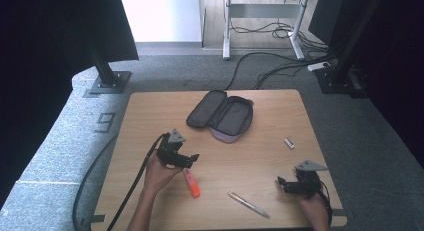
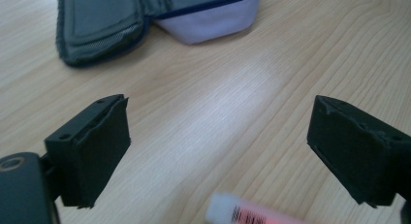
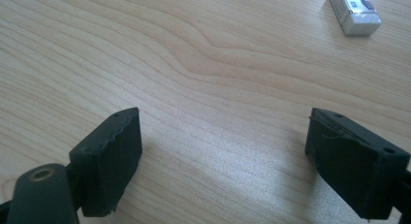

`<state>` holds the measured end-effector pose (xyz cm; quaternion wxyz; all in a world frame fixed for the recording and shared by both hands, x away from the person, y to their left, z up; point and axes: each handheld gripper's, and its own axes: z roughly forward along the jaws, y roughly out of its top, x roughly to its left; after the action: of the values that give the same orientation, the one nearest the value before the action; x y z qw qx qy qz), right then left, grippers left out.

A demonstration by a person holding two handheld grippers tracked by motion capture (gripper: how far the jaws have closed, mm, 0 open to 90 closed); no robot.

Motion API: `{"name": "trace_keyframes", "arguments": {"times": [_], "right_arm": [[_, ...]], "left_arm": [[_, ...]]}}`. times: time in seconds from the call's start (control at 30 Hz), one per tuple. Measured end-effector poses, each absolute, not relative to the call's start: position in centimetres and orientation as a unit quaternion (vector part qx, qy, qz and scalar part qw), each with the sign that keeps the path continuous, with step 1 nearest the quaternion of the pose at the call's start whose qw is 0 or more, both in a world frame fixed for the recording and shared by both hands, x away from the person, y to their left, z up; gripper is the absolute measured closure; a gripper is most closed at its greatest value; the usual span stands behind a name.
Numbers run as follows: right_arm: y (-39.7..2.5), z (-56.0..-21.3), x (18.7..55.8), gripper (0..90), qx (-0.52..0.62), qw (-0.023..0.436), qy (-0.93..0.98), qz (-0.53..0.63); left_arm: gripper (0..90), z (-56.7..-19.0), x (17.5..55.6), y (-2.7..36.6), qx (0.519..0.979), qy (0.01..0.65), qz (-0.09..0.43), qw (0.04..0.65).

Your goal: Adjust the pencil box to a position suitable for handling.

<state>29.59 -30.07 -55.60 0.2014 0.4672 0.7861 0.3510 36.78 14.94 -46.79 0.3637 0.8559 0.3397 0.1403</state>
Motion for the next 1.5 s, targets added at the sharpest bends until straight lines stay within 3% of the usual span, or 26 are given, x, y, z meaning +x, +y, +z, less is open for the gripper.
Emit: {"name": "trace_keyframes", "arguments": {"times": [0.6, 1.5], "right_arm": [[-30.1, -55.6, 29.6, 12.8, 0.465, 0.200, 0.788, 0.352], [-30.0, -55.6, 29.6, 12.8, 0.461, 0.199, 0.790, 0.352]], "left_arm": [[14.0, -45.8, 40.4, 11.4, 0.852, 0.323, 0.113, 0.396], [17.0, -46.4, 44.8, 6.5, 0.865, 0.301, 0.092, 0.392]]}}
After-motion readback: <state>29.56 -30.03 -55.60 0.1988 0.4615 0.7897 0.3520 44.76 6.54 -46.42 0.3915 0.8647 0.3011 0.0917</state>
